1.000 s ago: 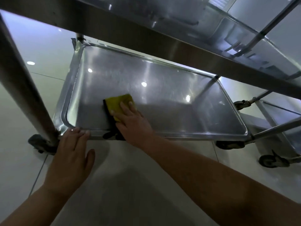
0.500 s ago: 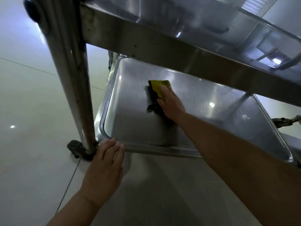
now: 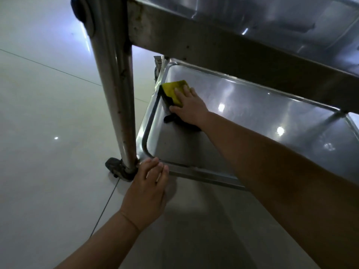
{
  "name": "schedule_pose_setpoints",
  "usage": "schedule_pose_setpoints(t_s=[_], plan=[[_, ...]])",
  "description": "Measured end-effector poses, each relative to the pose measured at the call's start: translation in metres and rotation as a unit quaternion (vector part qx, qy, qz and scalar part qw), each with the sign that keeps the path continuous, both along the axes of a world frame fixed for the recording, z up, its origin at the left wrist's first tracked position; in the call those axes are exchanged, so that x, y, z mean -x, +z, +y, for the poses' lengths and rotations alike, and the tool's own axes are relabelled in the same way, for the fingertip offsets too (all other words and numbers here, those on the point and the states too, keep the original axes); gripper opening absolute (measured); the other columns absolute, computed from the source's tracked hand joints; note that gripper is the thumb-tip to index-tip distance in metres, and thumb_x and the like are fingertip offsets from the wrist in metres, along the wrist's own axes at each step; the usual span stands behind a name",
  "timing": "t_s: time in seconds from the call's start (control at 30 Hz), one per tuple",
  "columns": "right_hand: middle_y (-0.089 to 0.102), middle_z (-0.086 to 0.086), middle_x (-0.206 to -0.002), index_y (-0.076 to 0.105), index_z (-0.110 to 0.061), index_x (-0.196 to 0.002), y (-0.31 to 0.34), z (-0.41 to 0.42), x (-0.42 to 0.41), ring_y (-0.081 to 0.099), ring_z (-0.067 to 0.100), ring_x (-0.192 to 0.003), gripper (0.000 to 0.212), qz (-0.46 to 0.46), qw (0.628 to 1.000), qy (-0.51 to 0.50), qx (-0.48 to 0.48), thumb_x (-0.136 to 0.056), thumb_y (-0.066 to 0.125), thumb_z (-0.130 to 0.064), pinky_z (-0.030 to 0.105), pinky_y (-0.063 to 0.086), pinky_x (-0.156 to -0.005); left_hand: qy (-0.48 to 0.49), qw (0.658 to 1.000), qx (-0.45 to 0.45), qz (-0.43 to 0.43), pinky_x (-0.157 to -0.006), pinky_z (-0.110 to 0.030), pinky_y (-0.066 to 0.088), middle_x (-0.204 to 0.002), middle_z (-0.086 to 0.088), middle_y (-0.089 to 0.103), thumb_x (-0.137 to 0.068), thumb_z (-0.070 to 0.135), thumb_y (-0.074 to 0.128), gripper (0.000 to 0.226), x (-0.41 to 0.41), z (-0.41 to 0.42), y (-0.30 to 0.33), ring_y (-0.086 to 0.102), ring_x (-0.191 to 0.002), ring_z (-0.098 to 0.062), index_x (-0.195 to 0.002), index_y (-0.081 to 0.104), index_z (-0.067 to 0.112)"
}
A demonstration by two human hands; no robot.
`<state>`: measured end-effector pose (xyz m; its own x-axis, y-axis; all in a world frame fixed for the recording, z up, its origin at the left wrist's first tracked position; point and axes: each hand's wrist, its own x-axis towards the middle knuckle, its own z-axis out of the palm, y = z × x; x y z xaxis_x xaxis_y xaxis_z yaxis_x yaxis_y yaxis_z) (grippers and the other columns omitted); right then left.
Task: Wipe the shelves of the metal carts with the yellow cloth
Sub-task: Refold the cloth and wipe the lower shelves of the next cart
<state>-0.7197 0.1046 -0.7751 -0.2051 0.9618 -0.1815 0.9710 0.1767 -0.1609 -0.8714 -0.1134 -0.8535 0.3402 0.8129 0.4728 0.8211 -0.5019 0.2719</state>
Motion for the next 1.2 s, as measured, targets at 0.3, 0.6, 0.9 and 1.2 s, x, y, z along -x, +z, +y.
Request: schedule_pose_setpoints(t_s=[0.3,0.6,0.9,1.2], plan=[[-0.001,-0.002,-0.162,0.014,-0.032,-0.153,0.000,-0.088,-0.010,0.001,0.023,-0.148,0.071,0.002,0.974,0.226,0.016,-0.094,0.053,-0.041,0.046,0.017,-0.117,0.021,0.998,0.054,0.005,-0.107,-0.040,0.027,-0.107,-0.026,0.058,-0.071,0.012,0.045,0.046,-0.003,-0.010,0.024,0.043,-0.112,-0.037,-0.106,0.062,-0.013],[0.015,0.001,-0.160,0.026,-0.025,-0.151,0.005,-0.169,-0.191,0.023,0.031,-0.143,0.063,0.006,0.983,0.182,-0.002,-0.094,0.052,-0.027,0.049,0.028,-0.112,0.101,0.974,0.146,0.141,-0.067,-0.045,0.049,-0.087,-0.018,0.059,-0.073,0.008,0.069,0.018,-0.051,-0.021,0.086,0.056,-0.078,-0.036,-0.087,0.062,0.000],[0.015,0.008,-0.160,0.023,-0.020,-0.151,0.050,-0.216,-0.369,0.036,0.033,-0.134,0.056,-0.053,0.991,-0.118,0.044,-0.100,0.043,-0.013,0.040,0.029,-0.109,-0.259,0.935,0.107,0.219,-0.051,-0.028,0.048,-0.072,-0.005,0.058,-0.081,0.030,0.041,0.027,-0.264,-0.001,0.141,0.056,-0.058,-0.023,-0.077,0.063,0.015],[0.064,0.012,-0.107,0.056,-0.022,-0.130,0.164,-0.346,-0.443,0.065,0.028,-0.088,0.035,0.195,0.874,-0.435,0.087,-0.097,0.047,-0.019,0.029,0.050,-0.067,-0.385,0.858,0.166,0.297,-0.036,-0.016,0.041,-0.063,0.001,0.065,-0.025,0.030,0.094,0.056,-0.403,-0.059,0.256,0.059,-0.043,-0.012,-0.076,0.074,0.016]])
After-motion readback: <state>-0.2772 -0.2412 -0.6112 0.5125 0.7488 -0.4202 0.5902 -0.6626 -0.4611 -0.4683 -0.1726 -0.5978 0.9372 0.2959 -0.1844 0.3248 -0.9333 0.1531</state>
